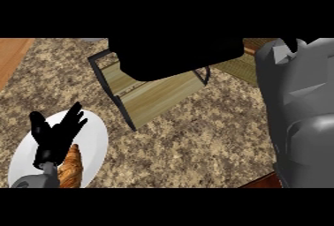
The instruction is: Pick the bell pepper from the tray and place it in the tiered shelf
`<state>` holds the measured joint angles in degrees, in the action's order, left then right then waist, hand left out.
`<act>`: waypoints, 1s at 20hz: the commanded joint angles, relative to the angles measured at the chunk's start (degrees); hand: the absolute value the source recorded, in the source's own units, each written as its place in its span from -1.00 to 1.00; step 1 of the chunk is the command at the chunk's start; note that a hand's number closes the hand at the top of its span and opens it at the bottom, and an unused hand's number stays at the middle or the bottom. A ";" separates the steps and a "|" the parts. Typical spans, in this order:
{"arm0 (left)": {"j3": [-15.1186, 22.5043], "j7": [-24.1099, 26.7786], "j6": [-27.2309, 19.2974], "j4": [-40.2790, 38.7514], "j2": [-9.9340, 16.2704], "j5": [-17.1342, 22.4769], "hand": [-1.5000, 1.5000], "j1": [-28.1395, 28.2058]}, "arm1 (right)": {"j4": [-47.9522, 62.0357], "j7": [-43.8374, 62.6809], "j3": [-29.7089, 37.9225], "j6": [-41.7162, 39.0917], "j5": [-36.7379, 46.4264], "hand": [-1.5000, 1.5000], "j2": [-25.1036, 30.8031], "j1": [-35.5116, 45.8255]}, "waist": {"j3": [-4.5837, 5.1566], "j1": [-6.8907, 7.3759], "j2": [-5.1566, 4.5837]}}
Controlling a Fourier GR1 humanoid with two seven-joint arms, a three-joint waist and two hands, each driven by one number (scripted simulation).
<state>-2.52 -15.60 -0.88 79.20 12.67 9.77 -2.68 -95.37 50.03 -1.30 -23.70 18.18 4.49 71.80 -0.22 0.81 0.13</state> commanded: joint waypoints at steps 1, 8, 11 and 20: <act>-0.22 0.47 0.87 -3.73 -0.21 -0.18 0.00 -0.15 | 11.48 -6.96 3.70 -1.08 -0.91 1.00 2.95 3.91 | 0.29 0.05 -0.44; 0.40 -3.95 -0.49 -0.29 -0.59 -0.88 0.00 -2.62 | 22.79 -15.78 1.75 -3.27 1.65 1.00 5.16 8.52 | 0.27 0.10 -0.39; 0.86 -0.86 -0.20 -2.36 -1.70 -1.83 0.00 -0.70 | 26.85 -20.25 0.18 0.03 4.75 1.00 3.71 8.31 | 0.28 0.11 -0.42; 0.18 -2.88 -0.38 -0.61 -1.83 -1.53 0.00 -1.42 | 41.45 -29.72 -0.85 9.04 11.62 1.00 1.01 11.85 | 0.28 0.42 -0.46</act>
<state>-2.71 -16.51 -0.47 79.96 11.68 8.66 -2.95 -60.48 24.18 -2.01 -17.68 27.29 6.19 81.07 -0.15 1.22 -0.15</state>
